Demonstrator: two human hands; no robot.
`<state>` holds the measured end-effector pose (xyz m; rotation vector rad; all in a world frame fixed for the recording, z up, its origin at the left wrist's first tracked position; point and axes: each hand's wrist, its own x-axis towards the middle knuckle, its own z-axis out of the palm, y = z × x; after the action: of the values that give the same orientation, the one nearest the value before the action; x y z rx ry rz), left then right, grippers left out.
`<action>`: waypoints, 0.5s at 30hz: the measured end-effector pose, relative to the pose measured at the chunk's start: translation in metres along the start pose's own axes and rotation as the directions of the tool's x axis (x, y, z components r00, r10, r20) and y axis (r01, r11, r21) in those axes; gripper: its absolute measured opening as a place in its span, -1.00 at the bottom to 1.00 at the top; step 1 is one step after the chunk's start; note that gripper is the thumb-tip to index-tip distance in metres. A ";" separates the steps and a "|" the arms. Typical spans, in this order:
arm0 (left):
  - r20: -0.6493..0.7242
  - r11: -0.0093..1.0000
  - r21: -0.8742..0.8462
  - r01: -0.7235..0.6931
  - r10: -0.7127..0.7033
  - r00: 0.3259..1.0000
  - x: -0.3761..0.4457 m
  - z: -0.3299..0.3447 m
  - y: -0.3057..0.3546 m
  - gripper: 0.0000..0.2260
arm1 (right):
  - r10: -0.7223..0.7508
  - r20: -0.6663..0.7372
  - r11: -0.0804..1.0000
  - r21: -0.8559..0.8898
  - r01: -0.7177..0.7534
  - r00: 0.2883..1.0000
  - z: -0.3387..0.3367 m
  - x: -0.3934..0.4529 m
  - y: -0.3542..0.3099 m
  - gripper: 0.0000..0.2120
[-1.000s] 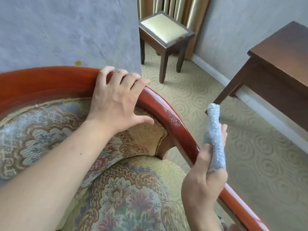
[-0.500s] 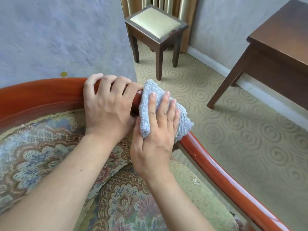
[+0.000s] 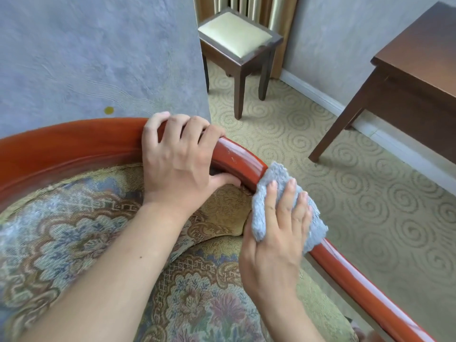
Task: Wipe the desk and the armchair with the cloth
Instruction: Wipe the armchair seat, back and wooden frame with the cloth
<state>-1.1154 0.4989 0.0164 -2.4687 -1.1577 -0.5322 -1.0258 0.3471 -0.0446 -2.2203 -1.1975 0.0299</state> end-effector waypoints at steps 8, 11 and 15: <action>-0.214 0.999 0.017 0.048 -0.043 0.976 0.002 0.003 0.007 -0.84 | -0.237 0.010 0.963 0.138 0.234 0.971 0.003 0.056 -0.047 -0.37; -0.120 0.999 -0.027 0.042 -0.045 0.992 0.003 0.000 0.006 -0.80 | -0.343 0.069 0.939 0.038 0.341 0.937 -0.007 0.046 -0.012 -0.37; 0.042 1.000 0.001 0.017 -0.017 0.999 0.000 -0.001 0.001 -0.34 | -0.218 0.131 0.969 -0.091 0.231 0.967 -0.021 0.009 0.048 -0.38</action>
<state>-1.1146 0.4974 0.0173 -2.4829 -1.1960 -0.4873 -0.9780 0.3242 -0.0504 -2.1839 -1.5436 0.0085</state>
